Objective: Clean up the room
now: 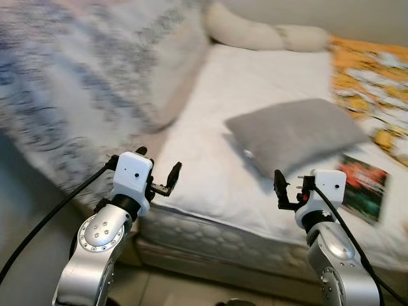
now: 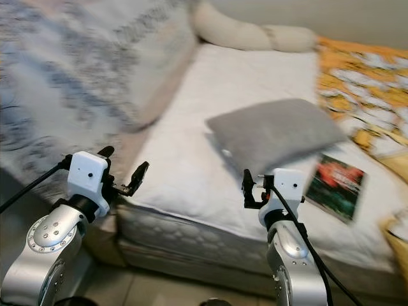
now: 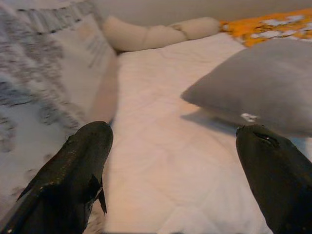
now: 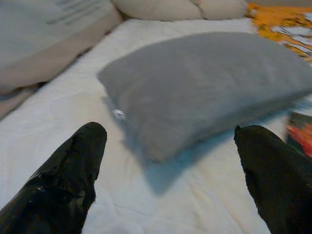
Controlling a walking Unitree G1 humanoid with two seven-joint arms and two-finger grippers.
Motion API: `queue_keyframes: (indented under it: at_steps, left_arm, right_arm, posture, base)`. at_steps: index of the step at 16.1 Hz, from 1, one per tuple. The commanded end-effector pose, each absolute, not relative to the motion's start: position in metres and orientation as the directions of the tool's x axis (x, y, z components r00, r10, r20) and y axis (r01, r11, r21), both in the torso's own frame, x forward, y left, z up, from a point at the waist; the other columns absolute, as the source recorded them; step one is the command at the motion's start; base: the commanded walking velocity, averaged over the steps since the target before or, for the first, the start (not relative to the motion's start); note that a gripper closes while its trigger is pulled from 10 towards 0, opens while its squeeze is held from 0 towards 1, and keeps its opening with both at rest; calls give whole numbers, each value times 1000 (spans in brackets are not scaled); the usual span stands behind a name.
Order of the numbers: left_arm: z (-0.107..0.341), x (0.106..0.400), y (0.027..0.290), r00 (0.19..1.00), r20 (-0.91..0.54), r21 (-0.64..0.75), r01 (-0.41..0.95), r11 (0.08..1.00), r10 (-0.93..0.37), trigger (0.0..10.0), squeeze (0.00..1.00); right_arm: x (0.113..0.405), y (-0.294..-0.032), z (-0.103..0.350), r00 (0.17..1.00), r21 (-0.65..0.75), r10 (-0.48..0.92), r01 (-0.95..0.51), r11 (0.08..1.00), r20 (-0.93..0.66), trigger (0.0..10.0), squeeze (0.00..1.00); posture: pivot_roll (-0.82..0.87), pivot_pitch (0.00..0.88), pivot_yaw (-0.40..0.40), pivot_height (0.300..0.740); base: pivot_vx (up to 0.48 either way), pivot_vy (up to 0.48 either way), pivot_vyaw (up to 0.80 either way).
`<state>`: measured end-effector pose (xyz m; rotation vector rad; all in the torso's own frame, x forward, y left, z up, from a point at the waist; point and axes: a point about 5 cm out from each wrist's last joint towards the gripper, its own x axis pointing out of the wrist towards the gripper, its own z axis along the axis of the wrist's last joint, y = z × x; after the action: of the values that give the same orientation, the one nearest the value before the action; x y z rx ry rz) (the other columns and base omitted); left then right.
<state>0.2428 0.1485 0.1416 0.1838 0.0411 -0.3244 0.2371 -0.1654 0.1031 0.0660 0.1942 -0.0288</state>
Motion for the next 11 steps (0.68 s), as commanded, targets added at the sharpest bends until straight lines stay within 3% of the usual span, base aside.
queue_keyframes:
  at_steps: [1, 2, 7, 11]
  left_arm:
    - [145, 243, 149, 946, -56, 170, 324, 931, -319, 10000, 0]
    - [145, 243, 150, 946, -52, 163, 323, 932, -319, 10000, 0]
    - [145, 244, 154, 953, -49, 155, 303, 940, -299, 10000, 0]
    - [145, 244, 157, 957, -49, 148, 290, 946, -285, 10000, 0]
  right_arm:
    - [240, -164, 105, 980, 77, -10, 26, 997, -198, 10000, 0]
    - [241, -163, 104, 978, 71, 13, 2, 997, -209, 10000, 0]
    - [249, -156, 106, 968, 90, 128, -111, 990, -215, 10000, 0]
    - [252, -156, 107, 966, 107, 139, -118, 987, -219, 10000, 0]
  posture:
    - [-2, 0, -12, 740]
    - [-2, 0, -12, 740]
    - [0, 0, -16, 740]
    - [5, 0, -27, 740]
  base:
    - [0, 0, -800]
    - [0, 0, -800]
    - [280, 0, 0]
    - [299, 0, 0]
